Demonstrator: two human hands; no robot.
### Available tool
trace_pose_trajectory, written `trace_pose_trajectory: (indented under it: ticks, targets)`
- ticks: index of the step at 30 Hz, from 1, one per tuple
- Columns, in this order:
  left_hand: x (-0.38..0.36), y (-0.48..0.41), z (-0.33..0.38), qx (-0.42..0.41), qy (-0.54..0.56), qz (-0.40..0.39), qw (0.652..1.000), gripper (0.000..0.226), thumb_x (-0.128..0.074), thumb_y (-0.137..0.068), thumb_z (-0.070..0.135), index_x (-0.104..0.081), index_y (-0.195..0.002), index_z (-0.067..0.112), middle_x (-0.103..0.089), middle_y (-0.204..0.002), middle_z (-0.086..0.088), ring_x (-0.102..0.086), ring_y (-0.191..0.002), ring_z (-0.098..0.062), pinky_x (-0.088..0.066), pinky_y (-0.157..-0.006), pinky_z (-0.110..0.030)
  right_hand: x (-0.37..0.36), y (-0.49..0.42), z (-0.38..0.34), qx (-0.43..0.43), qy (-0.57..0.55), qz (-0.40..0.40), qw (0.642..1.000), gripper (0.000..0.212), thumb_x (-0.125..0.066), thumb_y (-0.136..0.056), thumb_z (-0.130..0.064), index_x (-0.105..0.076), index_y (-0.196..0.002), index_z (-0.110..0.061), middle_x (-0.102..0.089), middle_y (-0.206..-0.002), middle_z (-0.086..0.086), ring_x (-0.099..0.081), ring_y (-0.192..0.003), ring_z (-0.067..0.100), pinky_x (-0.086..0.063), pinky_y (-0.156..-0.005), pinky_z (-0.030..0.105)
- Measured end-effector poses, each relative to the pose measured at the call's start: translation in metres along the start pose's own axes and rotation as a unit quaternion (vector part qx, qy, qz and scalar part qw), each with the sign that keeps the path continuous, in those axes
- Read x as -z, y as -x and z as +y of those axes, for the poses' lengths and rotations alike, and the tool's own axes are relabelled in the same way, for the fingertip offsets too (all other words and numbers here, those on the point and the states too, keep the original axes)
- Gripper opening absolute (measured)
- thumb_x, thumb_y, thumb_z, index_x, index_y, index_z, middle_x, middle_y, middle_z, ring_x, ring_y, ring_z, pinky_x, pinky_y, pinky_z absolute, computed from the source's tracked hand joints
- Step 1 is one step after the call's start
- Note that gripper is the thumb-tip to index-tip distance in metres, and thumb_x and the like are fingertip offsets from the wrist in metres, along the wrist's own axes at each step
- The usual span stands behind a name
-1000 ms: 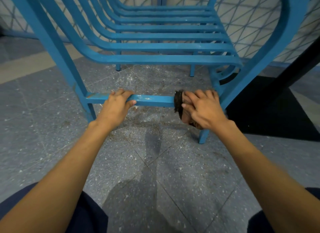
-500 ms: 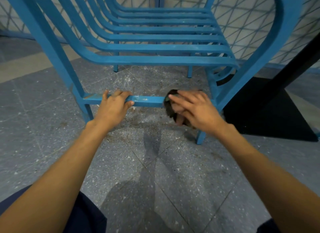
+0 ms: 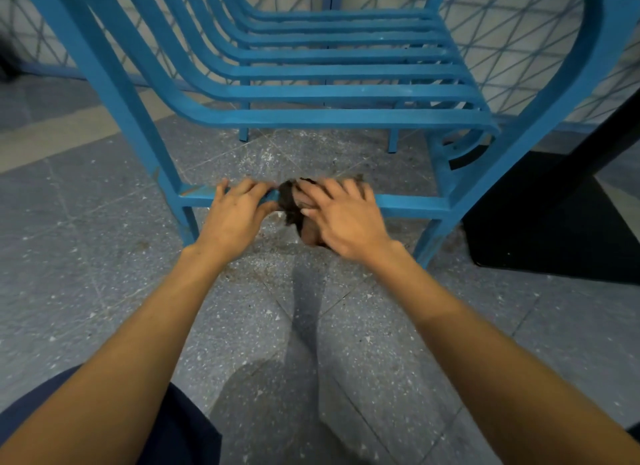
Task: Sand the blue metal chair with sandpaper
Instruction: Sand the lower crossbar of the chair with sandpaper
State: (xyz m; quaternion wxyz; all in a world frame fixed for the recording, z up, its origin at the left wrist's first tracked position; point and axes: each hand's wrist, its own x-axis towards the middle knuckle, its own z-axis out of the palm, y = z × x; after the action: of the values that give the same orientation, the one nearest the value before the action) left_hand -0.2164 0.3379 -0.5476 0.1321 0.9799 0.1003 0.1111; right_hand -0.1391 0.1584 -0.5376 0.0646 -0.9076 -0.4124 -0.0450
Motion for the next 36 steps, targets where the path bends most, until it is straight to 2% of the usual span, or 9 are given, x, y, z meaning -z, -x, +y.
trace_pose_trajectory:
  ticks: [5,10,13,17,20,23,26,33,36]
  targets:
    - [0.000,0.001,0.001,0.003,-0.011,0.014,1.000,0.039,-0.044,-0.097,0.034,-0.052,-0.131,0.016,-0.058,-0.125,-0.006,-0.054,-0.117,-0.026,-0.005,-0.116,-0.050,0.020,0.038,0.074,-0.098,0.024,-0.001,0.995,0.049,-0.022,-0.095,-0.054,-0.042,-0.135,-0.033,-0.053,-0.126,-0.001,-0.043,-0.118,0.027,-0.029,-0.104,0.048]
    - [0.001,0.001,0.002,0.012,-0.004,0.008,1.000,0.039,-0.045,-0.097,0.035,-0.053,-0.131,0.018,-0.058,-0.128,-0.003,-0.053,-0.119,-0.025,-0.002,-0.116,-0.051,0.018,0.008,0.040,-0.266,0.023,-0.012,0.964,0.048,-0.024,-0.096,-0.040,-0.054,-0.123,-0.013,-0.056,-0.130,0.012,-0.040,-0.124,0.036,-0.020,-0.109,0.059]
    - [0.008,-0.004,0.001,0.042,0.046,-0.012,0.998,0.038,-0.054,-0.093,0.032,-0.054,-0.130,0.022,-0.057,-0.131,0.000,-0.052,-0.121,-0.025,-0.006,-0.116,-0.050,0.010,-0.009,0.002,-0.226,-0.006,-0.013,0.974,0.048,-0.022,-0.097,-0.038,-0.051,-0.125,-0.013,-0.054,-0.132,0.011,-0.040,-0.124,0.034,-0.014,-0.110,0.060]
    - [0.022,-0.018,0.043,0.089,0.229,0.079,0.966,0.046,-0.049,-0.091,0.004,-0.050,-0.135,0.018,-0.052,-0.139,-0.002,-0.043,-0.132,-0.021,-0.028,-0.111,-0.030,0.019,-0.013,0.002,-0.143,-0.236,-0.021,0.961,0.048,-0.026,-0.100,-0.038,-0.027,-0.146,-0.027,-0.034,-0.152,0.004,-0.030,-0.139,0.027,-0.012,-0.115,0.053]
    - [0.001,-0.021,0.086,0.012,0.125,0.002,0.992,0.055,-0.043,-0.095,0.045,-0.038,-0.142,0.017,-0.044,-0.144,-0.010,-0.037,-0.134,-0.029,-0.025,-0.114,-0.046,0.046,-0.011,0.037,-0.169,-0.437,0.059,0.881,0.052,-0.039,-0.093,-0.022,-0.033,-0.144,-0.022,-0.037,-0.150,0.001,-0.037,-0.136,0.019,-0.029,-0.113,0.043]
    - [-0.032,-0.028,0.116,0.020,-0.036,-0.072,0.997,0.092,-0.029,-0.077,0.081,-0.029,-0.144,0.017,-0.039,-0.144,-0.015,-0.032,-0.131,-0.038,-0.019,-0.110,-0.054,0.067,0.006,0.072,-0.177,-0.315,0.067,0.930,0.046,-0.044,-0.088,-0.004,-0.048,-0.133,-0.014,-0.054,-0.135,0.002,-0.048,-0.127,0.017,-0.033,-0.101,0.018]
    - [-0.047,-0.036,0.148,0.032,-0.032,-0.006,0.999,0.076,-0.030,-0.082,0.075,-0.046,-0.130,0.018,-0.057,-0.127,-0.011,-0.046,-0.114,-0.037,-0.027,-0.103,-0.051,0.067,0.024,0.092,-0.149,-0.214,-0.015,0.965,0.049,-0.046,-0.084,0.005,-0.051,-0.131,-0.009,-0.059,-0.129,0.013,-0.052,-0.123,0.026,-0.037,-0.099,0.026]
    - [-0.051,-0.019,0.122,-0.102,-0.014,0.073,0.992,0.056,-0.032,-0.095,0.056,-0.055,-0.124,0.014,-0.063,-0.119,-0.003,-0.053,-0.107,-0.025,-0.034,-0.097,-0.039,0.043,0.043,0.104,-0.116,-0.193,-0.053,0.973,0.045,-0.037,-0.101,-0.030,-0.036,-0.143,-0.012,-0.051,-0.137,0.016,-0.047,-0.126,0.032,-0.034,-0.102,0.031]
    - [-0.035,-0.016,0.081,-0.054,-0.042,0.057,0.996,0.065,-0.018,-0.094,0.060,-0.053,-0.125,0.016,-0.062,-0.119,-0.003,-0.052,-0.107,-0.023,-0.034,-0.095,-0.037,0.027,0.040,0.104,-0.098,-0.095,-0.088,0.987,0.051,-0.029,-0.100,-0.044,-0.041,-0.139,-0.014,-0.051,-0.131,0.016,-0.043,-0.123,0.035,-0.026,-0.105,0.038]
